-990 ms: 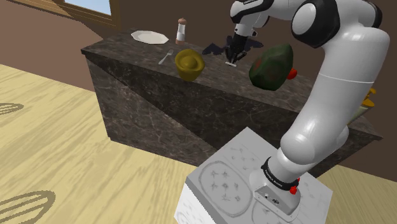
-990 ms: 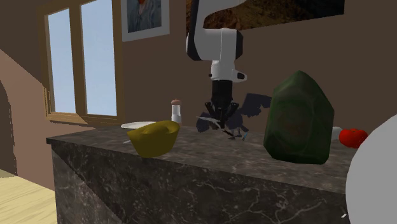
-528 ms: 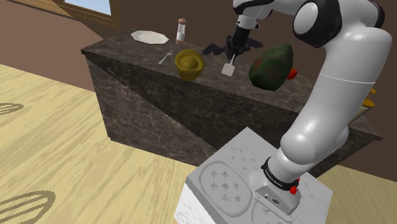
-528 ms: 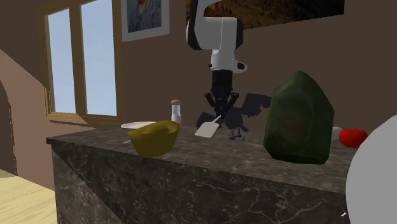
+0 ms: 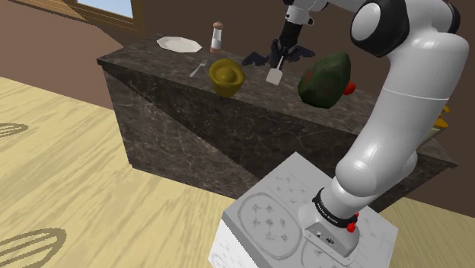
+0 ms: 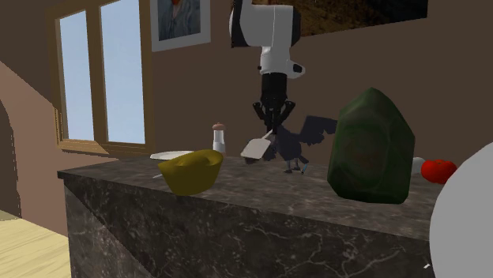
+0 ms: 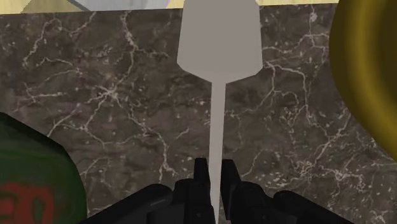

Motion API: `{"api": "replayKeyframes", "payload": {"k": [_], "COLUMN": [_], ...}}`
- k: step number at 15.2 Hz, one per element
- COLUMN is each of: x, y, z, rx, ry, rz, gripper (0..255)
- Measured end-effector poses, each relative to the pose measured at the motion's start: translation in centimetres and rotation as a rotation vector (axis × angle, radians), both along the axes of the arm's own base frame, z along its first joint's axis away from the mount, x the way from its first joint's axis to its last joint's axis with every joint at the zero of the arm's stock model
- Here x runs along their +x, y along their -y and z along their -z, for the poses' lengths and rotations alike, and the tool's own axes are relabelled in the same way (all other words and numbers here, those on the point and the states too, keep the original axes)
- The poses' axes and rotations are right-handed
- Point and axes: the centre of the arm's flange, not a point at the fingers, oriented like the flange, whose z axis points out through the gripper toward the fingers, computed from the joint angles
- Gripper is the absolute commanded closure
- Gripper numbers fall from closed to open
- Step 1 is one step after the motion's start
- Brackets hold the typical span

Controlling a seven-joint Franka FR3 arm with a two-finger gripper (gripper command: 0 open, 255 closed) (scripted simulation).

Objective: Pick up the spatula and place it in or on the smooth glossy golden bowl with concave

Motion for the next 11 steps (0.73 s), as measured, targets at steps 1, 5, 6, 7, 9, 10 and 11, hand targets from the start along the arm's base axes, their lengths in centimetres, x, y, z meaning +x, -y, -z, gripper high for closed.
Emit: {"api": "replayKeyframes", "payload": {"k": [1, 5, 6, 7, 9, 10, 11], "x": [0.5, 3.3, 4.0, 5.2, 6.8, 7.5, 8.2], "y": [-0.9, -4.9, -5.9, -6.8, -9.1, -10.0, -11.1], "z": [-0.1, -0.5, -0.5, -0.4, -0.4, -0.6, -0.6], "rx": [0.0, 0.0, 0.0, 0.0, 0.0, 0.0, 0.0], "ry": [0.0, 0.0, 0.0, 0.001, 0.0, 0.0, 0.0], "rz": [-0.001, -0.001, -0.001, -0.001, -0.001, -0.001, -0.001], "gripper": [255, 255, 255, 255, 255, 255, 255]}}
